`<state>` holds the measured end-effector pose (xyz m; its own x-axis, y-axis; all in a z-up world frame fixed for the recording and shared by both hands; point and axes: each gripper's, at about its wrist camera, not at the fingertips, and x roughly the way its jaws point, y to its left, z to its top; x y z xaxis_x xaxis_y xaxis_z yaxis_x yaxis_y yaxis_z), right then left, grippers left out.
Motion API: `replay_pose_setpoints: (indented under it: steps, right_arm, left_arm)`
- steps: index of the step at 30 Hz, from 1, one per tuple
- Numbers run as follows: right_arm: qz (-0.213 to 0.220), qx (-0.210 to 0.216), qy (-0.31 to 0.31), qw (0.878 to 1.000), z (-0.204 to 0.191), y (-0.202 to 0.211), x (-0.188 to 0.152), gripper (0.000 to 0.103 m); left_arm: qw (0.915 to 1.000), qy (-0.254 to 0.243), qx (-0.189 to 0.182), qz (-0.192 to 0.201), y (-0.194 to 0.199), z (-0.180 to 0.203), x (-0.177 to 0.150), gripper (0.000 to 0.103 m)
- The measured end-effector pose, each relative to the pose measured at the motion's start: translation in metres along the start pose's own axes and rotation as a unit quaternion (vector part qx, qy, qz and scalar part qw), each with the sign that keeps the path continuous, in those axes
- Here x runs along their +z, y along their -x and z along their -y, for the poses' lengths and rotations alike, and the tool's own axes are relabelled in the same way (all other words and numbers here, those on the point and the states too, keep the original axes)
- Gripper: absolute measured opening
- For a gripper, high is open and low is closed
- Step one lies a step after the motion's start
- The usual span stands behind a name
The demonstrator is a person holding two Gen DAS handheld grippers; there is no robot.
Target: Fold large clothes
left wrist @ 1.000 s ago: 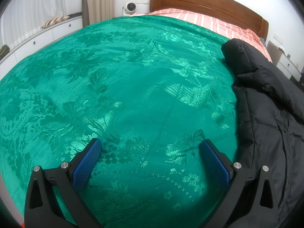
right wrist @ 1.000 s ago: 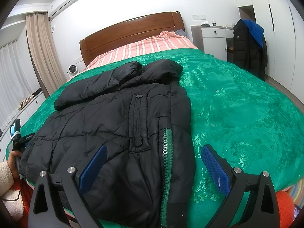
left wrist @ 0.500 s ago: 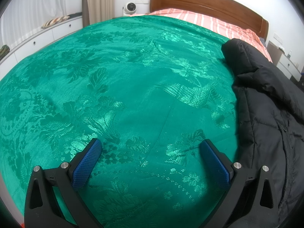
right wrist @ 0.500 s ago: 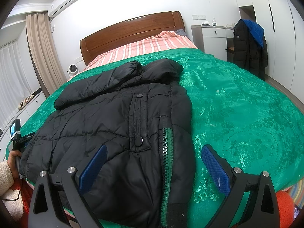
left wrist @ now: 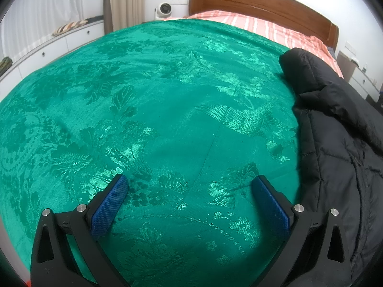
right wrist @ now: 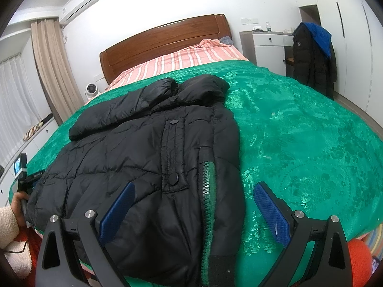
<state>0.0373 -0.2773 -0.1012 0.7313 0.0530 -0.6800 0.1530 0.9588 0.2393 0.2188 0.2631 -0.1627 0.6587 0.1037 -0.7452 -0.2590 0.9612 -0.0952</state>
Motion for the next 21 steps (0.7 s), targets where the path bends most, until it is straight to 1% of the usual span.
replay_pose_setpoints:
  steps: [3,5,6,7,8,10,11,12,13,15,16,17,18,19,20,21]
  right_arm:
    - [0.000,-0.002,-0.022,1.000,0.010,0.000,0.002,0.098]
    - [0.003,-0.007,-0.047,0.999,0.022,0.004,0.007,0.098]
    - [0.006,-0.010,-0.061,0.998,0.029,0.008,0.010,0.098]
    - [0.009,-0.013,-0.074,0.997,0.037,0.013,0.013,0.098]
    - [0.008,-0.017,-0.087,0.996,0.046,0.018,0.017,0.098]
    - [-0.015,-0.010,-0.104,0.994,0.063,0.020,0.023,0.099]
    - [-0.042,0.004,-0.110,0.993,0.070,0.016,0.024,0.099]
    - [-0.078,0.026,-0.116,0.990,0.074,0.009,0.022,0.099]
    - [-0.117,0.052,-0.122,0.984,0.075,-0.001,0.018,0.099]
    - [-0.184,0.096,-0.128,0.970,0.072,-0.020,0.005,0.098]
    - [-0.219,0.115,-0.127,0.961,0.067,-0.030,-0.004,0.092]
    - [-0.234,0.121,-0.119,0.957,0.062,-0.034,-0.010,0.088]
    - [-0.242,0.121,-0.103,0.957,0.057,-0.037,-0.012,0.081]
    - [-0.245,0.119,-0.080,0.959,0.051,-0.038,-0.012,0.072]
    - [-0.251,0.123,-0.072,0.957,0.048,-0.041,-0.011,0.066]
    - [-0.260,0.131,-0.069,0.954,0.045,-0.043,-0.011,0.047]
  left_arm:
    - [1.0000,0.000,-0.003,-0.007,0.001,-0.002,0.002,0.103]
    - [0.9998,-0.001,0.002,-0.020,0.007,-0.006,0.006,0.102]
    - [0.9996,0.013,0.002,-0.023,0.014,-0.011,0.009,0.102]
    - [0.9989,0.033,-0.022,-0.024,0.026,-0.019,0.009,0.102]
    - [0.9961,0.050,-0.068,-0.027,0.038,-0.026,0.008,0.102]
    - [0.9870,0.056,-0.142,-0.050,0.055,-0.031,0.003,0.102]
    - [0.9786,0.045,-0.185,-0.077,0.065,-0.029,-0.004,0.102]
    - [0.9720,0.031,-0.211,-0.099,0.070,-0.025,-0.010,0.102]
    - [0.9634,0.013,-0.236,-0.127,0.073,-0.018,-0.021,0.102]
    - [0.9521,-0.022,-0.252,-0.171,0.075,-0.005,-0.043,0.102]
    - [0.9489,-0.039,-0.251,-0.187,0.075,0.002,-0.053,0.102]
    - [0.9499,-0.064,-0.241,-0.188,0.078,0.010,-0.064,0.101]
    - [0.9516,-0.080,-0.235,-0.181,0.082,0.015,-0.067,0.101]
    - [0.9527,-0.101,-0.228,-0.174,0.085,0.019,-0.071,0.096]
    - [0.9525,-0.110,-0.223,-0.176,0.086,0.022,-0.073,0.082]
    - [0.9519,-0.109,-0.223,-0.180,0.087,0.022,-0.073,0.075]
